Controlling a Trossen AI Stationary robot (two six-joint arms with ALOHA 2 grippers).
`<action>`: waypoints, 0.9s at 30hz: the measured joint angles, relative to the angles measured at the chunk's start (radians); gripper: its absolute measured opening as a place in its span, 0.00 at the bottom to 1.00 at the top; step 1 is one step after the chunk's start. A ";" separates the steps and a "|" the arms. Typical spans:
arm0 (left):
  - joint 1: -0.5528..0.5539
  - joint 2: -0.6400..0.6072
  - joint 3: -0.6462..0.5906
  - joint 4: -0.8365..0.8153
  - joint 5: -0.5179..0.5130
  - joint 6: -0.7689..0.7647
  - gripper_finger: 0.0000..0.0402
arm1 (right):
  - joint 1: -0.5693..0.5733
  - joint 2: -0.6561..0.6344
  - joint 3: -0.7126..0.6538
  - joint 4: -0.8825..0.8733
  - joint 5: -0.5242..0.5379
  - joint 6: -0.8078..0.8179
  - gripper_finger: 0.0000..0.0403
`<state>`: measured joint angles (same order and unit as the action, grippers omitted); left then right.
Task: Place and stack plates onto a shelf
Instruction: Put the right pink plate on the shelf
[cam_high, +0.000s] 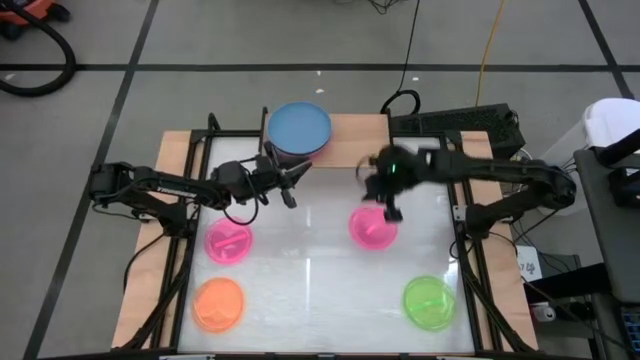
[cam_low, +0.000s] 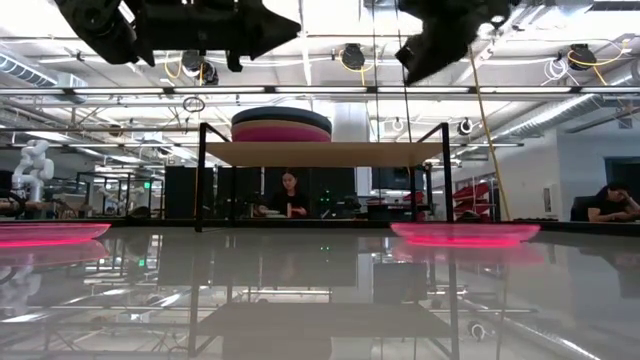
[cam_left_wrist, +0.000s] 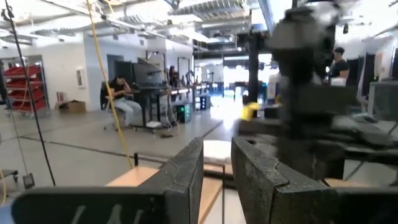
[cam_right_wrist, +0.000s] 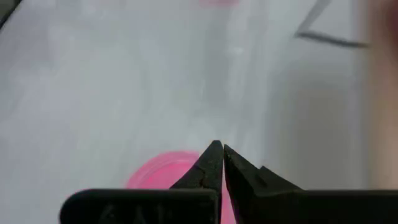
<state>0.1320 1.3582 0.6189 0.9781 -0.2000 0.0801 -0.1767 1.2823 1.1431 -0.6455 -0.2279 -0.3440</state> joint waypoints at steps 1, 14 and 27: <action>-0.002 0.000 0.000 -0.014 0.000 -0.002 0.22 | 0.043 0.000 -0.026 0.001 0.019 0.010 0.01; -0.011 0.000 0.000 -0.055 0.000 -0.023 0.22 | 0.350 0.032 -0.408 0.221 0.170 0.219 0.33; -0.010 0.000 0.000 -0.055 -0.001 -0.033 0.22 | 0.443 0.032 -0.529 0.297 0.359 0.278 0.48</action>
<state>0.1219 1.3582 0.6189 0.9234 -0.2008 0.0471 0.2660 1.3144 0.6137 -0.3483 0.1307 -0.0659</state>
